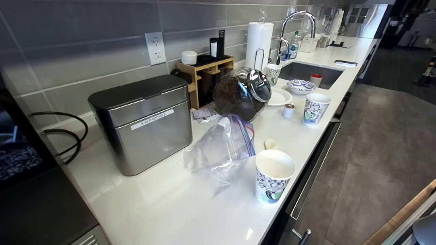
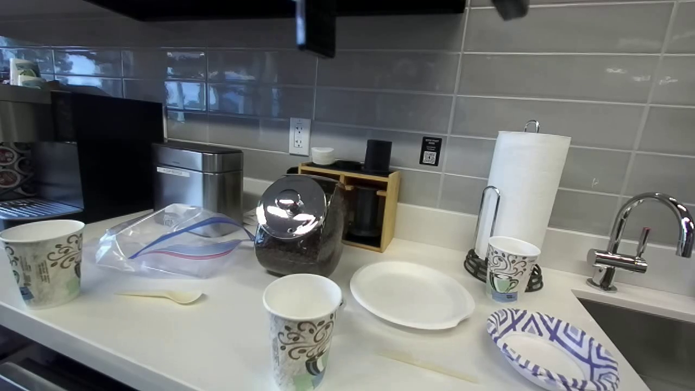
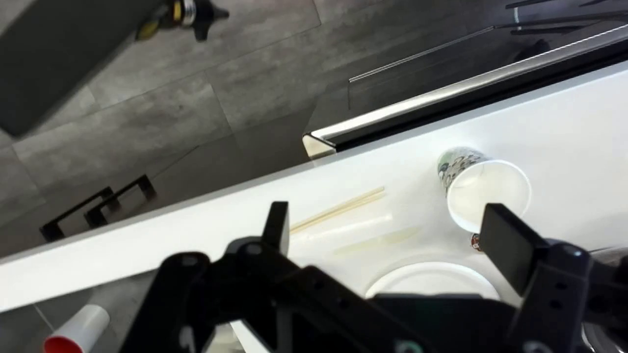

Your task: Remove the lid from the glass container.

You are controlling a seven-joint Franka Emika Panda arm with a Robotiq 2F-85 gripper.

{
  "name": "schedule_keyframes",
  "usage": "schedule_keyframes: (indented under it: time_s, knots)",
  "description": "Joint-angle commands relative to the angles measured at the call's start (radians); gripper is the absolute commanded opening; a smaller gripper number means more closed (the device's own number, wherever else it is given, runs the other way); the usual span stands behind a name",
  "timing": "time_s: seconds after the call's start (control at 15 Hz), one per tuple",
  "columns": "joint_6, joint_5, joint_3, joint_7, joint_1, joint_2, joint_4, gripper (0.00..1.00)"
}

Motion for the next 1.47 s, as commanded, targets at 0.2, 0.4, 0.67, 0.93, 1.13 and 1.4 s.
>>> schedule_keyframes:
  time_s: [0.2, 0.4, 0.67, 0.93, 1.13, 1.4]
  knots:
    - [0.143, 0.061, 0.032, -0.155, 0.102, 0.188, 0.131, 1.0]
    - [0.179, 0.171, 0.035, -0.231, 0.141, 0.244, 0.157, 1.0]
    - [0.146, 0.248, 0.076, -0.305, 0.166, 0.309, 0.178, 1.0]
    - [0.165, 0.225, 0.122, -0.296, 0.154, 0.312, 0.155, 1.0]
    - [0.15, 0.224, 0.143, -0.302, 0.16, 0.337, 0.169, 1.0]
    - [0.149, 0.224, 0.141, -0.311, 0.159, 0.34, 0.177, 1.0]
